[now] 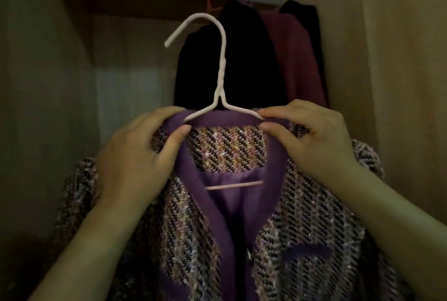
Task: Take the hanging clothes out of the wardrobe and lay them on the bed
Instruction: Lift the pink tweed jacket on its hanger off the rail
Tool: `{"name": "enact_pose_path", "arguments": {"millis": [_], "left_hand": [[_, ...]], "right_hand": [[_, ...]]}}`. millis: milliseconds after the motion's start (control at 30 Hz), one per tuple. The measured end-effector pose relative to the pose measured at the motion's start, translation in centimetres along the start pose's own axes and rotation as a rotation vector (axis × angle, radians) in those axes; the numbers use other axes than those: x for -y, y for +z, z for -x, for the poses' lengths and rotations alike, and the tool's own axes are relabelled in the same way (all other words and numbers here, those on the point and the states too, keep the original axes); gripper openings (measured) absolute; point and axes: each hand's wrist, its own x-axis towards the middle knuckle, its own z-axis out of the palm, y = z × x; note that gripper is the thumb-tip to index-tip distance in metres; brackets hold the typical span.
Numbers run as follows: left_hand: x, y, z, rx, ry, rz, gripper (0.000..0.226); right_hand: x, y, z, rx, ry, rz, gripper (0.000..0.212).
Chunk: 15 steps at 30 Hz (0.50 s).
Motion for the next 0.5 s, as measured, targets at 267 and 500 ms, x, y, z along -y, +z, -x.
{"name": "enact_pose_path", "arguments": {"millis": [267,500], "left_hand": [[-11.9,-5.0,2.1,0.056,0.004,0.225,0.028],[-22.7,-4.8,9.4,0.273,-0.01,0.417,0.026]], "right_hand": [[7.9,-14.9,2.7,0.01,0.117,0.226,0.02],[13.0,-27.6,11.3,0.076,0.336,0.437,0.019]]}}
